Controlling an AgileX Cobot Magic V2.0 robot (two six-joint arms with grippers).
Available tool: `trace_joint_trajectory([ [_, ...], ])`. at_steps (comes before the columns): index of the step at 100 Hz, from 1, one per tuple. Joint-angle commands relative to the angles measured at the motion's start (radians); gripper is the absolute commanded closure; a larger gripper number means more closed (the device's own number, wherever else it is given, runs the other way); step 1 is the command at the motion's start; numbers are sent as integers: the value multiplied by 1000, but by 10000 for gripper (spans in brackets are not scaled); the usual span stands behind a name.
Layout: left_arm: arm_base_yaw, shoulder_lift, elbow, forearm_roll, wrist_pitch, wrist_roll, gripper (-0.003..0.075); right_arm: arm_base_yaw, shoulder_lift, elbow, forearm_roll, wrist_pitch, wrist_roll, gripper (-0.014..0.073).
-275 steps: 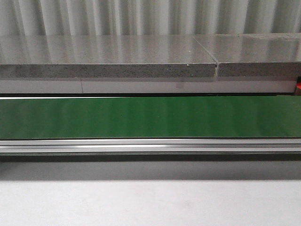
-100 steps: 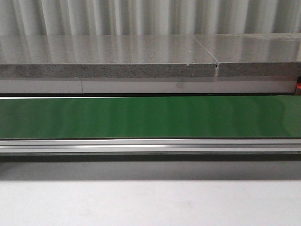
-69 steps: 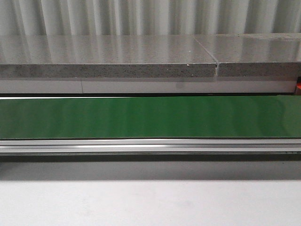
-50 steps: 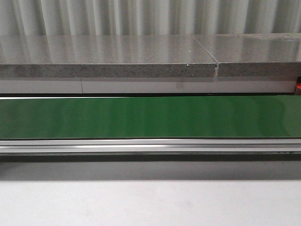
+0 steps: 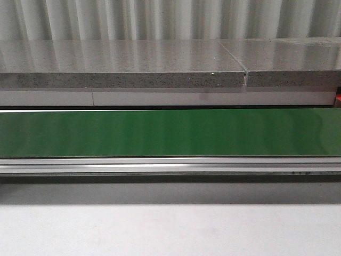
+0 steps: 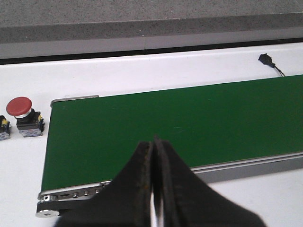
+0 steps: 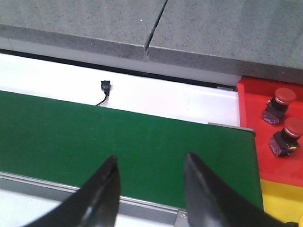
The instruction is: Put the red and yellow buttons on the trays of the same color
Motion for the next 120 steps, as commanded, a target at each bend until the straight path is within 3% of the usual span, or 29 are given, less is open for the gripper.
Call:
trace_joint_trajectory([
  [1, -9, 2, -26, -17, -74, 1, 740, 0, 2, -11, 13, -80, 0, 427],
  [13, -9, 2, -26, -17, -74, 1, 740, 0, 2, -5, 13, -80, 0, 601],
  [25, -9, 2, -26, -17, -74, 1, 740, 0, 2, -5, 13, -81, 0, 717],
  [120, -9, 2, -26, -17, -74, 1, 740, 0, 2, -5, 13, -73, 0, 710],
])
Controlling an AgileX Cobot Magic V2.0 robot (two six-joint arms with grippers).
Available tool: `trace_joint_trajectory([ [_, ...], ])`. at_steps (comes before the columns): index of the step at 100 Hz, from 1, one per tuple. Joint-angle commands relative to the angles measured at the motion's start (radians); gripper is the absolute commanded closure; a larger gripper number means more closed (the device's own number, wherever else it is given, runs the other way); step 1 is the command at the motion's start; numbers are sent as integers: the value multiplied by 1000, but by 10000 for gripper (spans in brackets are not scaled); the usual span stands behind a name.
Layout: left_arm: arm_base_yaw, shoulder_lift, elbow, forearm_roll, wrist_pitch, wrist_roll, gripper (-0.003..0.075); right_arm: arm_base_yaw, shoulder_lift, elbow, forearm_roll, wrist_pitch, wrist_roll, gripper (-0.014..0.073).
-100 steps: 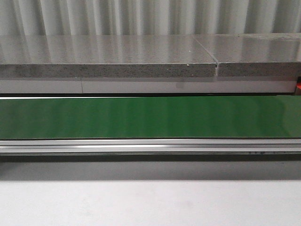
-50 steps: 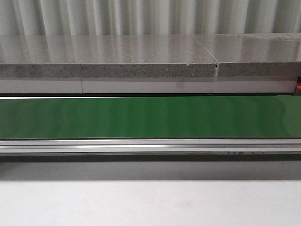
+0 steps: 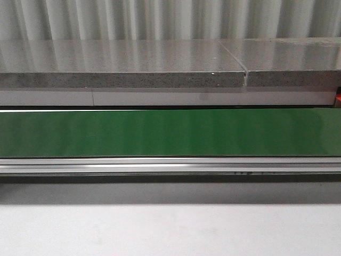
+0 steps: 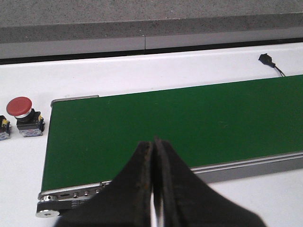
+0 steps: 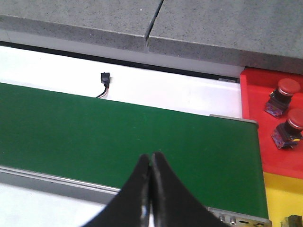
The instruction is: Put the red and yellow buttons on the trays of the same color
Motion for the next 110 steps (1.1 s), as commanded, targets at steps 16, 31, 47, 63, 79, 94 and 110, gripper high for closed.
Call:
trace_joint_trajectory([
  [16, -9, 2, -26, -17, -81, 1, 737, 0, 2, -26, 13, -70, -2, 710],
  [31, -9, 2, -26, -17, -81, 1, 601, 0, 2, -26, 13, -70, -2, 710],
  [47, -9, 2, -26, -17, -81, 1, 272, 0, 2, -26, 13, -70, -2, 710],
  [63, -9, 2, -26, -17, -81, 1, 82, 0, 2, -26, 13, -70, -2, 710],
  [79, -9, 10, -26, -11, -92, -60, 80, 0, 2, -26, 13, -70, -2, 710],
  [94, 20, 61, -37, 104, -137, -249, 80, 0, 2, -26, 13, -70, -2, 710],
  [110, 105, 194, -89, 149, -140, -356, 80, 0, 2, -26, 13, -70, -2, 710],
])
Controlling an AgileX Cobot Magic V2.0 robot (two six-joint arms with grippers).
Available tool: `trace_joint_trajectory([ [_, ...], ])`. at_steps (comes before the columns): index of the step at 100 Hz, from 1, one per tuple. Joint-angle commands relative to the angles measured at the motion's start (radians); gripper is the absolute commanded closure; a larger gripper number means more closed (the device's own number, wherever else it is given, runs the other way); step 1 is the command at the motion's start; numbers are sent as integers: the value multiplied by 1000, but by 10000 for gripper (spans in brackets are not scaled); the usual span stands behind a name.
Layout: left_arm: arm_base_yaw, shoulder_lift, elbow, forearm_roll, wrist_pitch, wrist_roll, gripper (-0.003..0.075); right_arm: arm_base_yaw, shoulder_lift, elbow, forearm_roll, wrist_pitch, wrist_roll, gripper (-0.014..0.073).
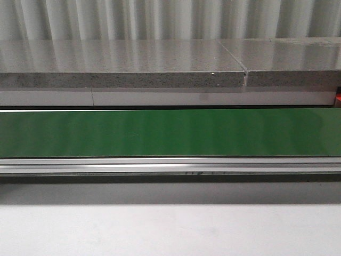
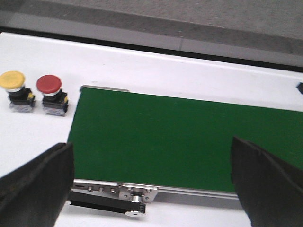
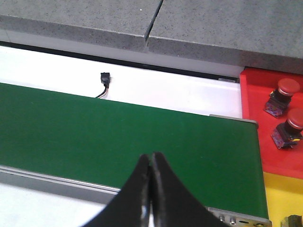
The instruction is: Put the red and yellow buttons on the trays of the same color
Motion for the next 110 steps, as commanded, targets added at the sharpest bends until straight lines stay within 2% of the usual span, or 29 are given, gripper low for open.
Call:
trace_joint_trajectory([
  [1, 48, 83, -65, 9, -83, -68, 80, 0, 2, -26, 13, -70, -2, 710],
  [28, 227, 379, -191, -42, -105, -95, 80, 0, 2, -26, 13, -70, -2, 710],
  [42, 277, 541, -267, -54, -105, -95, 80, 0, 2, -26, 13, -70, -2, 710],
  [73, 292, 846, -426, -55, -101, -95, 80, 0, 2, -26, 13, -70, -2, 710],
  [110, 292, 1043, -572, -55, -88, -95, 80, 0, 2, -26, 13, -70, -2, 710],
])
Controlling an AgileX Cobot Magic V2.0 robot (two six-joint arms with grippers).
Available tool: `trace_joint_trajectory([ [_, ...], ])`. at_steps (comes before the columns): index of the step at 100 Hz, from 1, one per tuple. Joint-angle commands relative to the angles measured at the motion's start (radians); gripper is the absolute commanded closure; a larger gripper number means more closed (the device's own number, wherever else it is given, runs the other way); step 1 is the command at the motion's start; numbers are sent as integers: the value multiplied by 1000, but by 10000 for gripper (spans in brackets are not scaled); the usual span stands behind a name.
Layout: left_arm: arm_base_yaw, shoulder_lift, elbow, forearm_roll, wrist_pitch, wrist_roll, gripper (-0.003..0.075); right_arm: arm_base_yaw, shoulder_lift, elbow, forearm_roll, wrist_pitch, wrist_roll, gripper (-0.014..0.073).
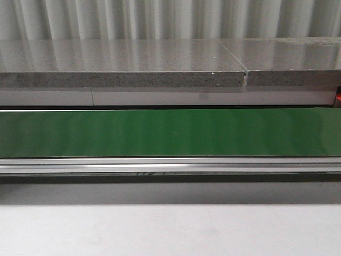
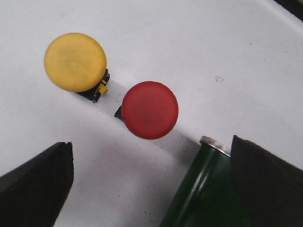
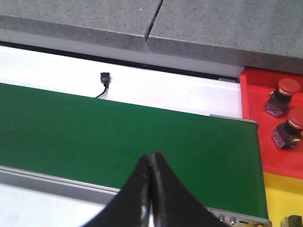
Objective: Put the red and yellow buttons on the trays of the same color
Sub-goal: 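Lower the left gripper and close it on the red button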
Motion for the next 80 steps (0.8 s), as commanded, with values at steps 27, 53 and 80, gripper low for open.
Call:
trace_joint_trajectory([
  [27, 3, 56, -116, -14, -29, -11, 80, 0, 2, -26, 13, -70, -2, 710],
  [53, 3, 113, -158, -16, -20, -11, 80, 0, 2, -26, 13, -70, -2, 710],
  [80, 3, 136, -179, -21, -17, -11, 80, 0, 2, -26, 13, -70, -2, 710],
])
